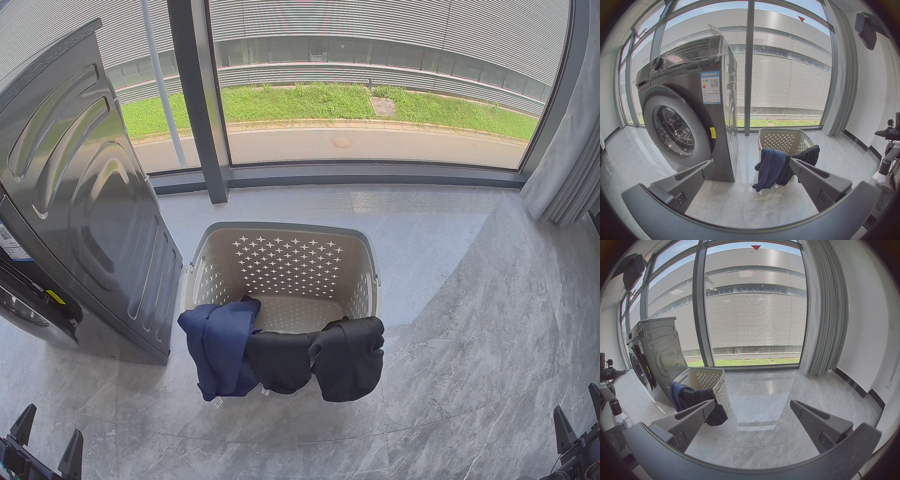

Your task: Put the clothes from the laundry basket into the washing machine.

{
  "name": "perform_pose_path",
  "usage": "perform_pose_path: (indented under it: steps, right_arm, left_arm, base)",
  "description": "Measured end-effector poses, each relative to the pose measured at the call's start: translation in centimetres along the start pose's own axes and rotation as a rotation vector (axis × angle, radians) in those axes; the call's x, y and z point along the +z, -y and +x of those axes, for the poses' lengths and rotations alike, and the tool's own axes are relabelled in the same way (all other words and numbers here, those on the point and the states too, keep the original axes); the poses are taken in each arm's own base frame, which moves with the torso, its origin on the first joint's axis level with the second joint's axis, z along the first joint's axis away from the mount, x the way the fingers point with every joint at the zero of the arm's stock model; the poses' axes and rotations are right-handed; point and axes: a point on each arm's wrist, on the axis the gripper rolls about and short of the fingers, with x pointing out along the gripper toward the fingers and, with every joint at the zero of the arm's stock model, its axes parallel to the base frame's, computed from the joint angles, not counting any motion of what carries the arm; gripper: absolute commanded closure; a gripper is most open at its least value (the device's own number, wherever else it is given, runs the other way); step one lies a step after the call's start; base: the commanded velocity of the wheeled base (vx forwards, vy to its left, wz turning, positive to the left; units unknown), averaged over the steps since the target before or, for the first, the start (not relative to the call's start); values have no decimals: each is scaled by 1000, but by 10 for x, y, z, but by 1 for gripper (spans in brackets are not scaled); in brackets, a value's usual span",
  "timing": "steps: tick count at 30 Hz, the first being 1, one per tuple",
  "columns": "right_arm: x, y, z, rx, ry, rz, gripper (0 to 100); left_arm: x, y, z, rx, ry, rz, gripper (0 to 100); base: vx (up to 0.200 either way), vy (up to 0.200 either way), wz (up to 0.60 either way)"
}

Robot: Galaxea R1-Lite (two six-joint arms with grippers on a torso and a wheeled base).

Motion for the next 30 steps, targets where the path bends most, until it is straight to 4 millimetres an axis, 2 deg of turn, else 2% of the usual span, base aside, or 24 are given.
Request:
perform_pose_path:
  steps: [30]
  right_arm:
    - [0, 0, 0, 2, 0, 0, 0]
  left_arm:
    - [0, 0, 0, -1, 0, 1, 0]
  base:
    - [0, 200, 0]
